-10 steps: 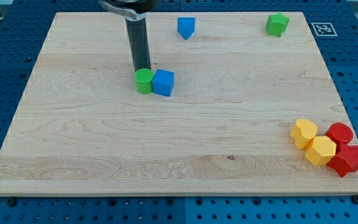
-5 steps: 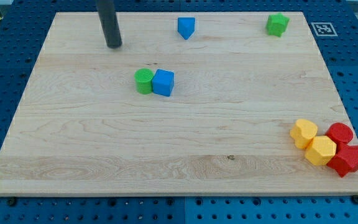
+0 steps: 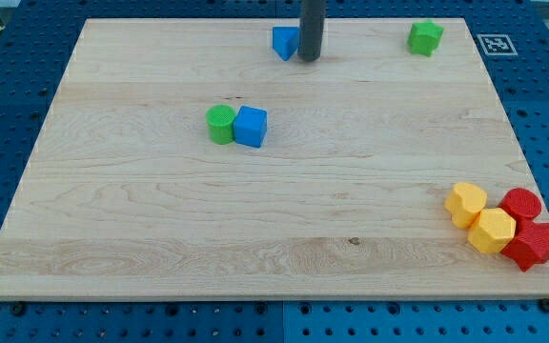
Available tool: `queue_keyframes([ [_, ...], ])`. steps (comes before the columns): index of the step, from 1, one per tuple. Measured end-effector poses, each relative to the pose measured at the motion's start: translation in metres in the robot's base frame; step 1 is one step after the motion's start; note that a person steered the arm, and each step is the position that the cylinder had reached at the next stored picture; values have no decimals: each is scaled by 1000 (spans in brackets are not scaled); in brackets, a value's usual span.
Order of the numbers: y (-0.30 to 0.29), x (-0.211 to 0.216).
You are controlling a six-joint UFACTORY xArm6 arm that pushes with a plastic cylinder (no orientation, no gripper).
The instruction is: Move the blue triangle to the top of the blue cube
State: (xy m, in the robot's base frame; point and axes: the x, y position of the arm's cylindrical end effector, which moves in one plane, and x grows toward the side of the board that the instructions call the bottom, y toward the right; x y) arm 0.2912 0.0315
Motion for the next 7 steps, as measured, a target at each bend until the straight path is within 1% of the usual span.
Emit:
queue_keyframes([
  [1,-8,-17],
  [2,13,-65],
  [3,3,-87],
  [4,-36,-73],
  [5,-48,-8],
  [6,-50,38],
  [7,-64,17],
])
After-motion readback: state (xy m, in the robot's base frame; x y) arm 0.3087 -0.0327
